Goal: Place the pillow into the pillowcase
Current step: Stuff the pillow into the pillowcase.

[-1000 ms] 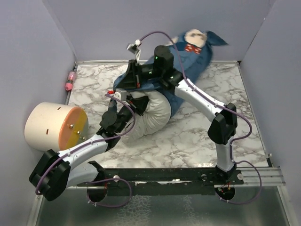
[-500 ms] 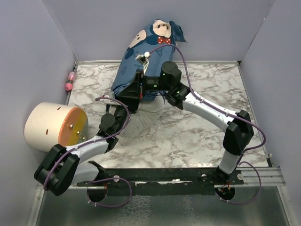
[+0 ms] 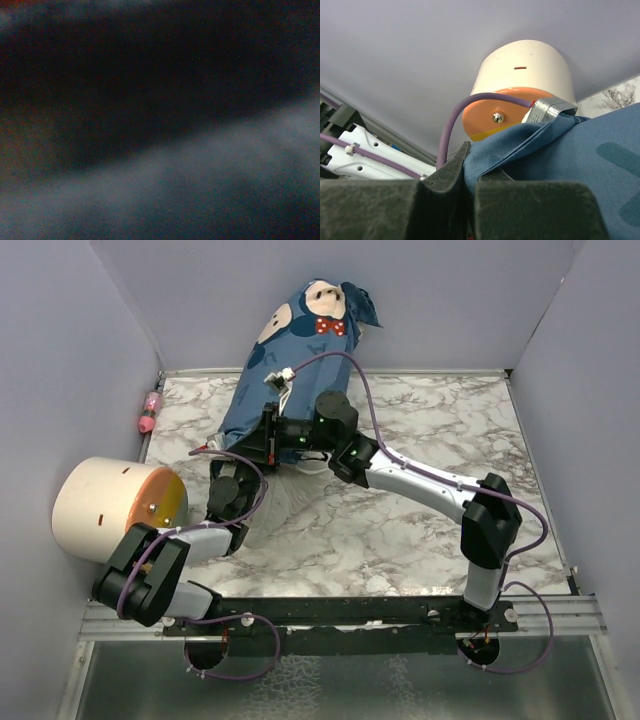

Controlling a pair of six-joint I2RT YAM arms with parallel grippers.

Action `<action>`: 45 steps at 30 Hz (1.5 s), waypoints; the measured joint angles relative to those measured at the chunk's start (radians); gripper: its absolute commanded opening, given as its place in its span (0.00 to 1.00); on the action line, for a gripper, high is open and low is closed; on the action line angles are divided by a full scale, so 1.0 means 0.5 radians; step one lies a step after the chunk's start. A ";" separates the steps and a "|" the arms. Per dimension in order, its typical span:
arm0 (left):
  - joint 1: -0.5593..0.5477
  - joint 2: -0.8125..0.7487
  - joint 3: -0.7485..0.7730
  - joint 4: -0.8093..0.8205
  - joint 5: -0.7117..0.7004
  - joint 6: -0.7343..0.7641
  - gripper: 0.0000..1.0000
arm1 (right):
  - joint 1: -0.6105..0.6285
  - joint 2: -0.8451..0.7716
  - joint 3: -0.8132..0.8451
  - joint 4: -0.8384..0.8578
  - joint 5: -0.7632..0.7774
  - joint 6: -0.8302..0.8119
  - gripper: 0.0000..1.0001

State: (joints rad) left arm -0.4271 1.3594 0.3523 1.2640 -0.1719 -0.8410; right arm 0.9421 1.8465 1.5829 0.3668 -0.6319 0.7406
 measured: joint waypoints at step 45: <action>0.819 -0.464 0.198 -1.161 0.593 -0.184 0.01 | -0.220 -0.513 -1.007 -0.150 0.984 -1.121 0.55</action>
State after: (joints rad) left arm -0.0177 1.1275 0.4515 0.6834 0.1246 -0.9329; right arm 0.8318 1.5898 1.0794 0.2916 -0.1398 0.1802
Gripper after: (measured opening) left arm 0.143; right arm 0.556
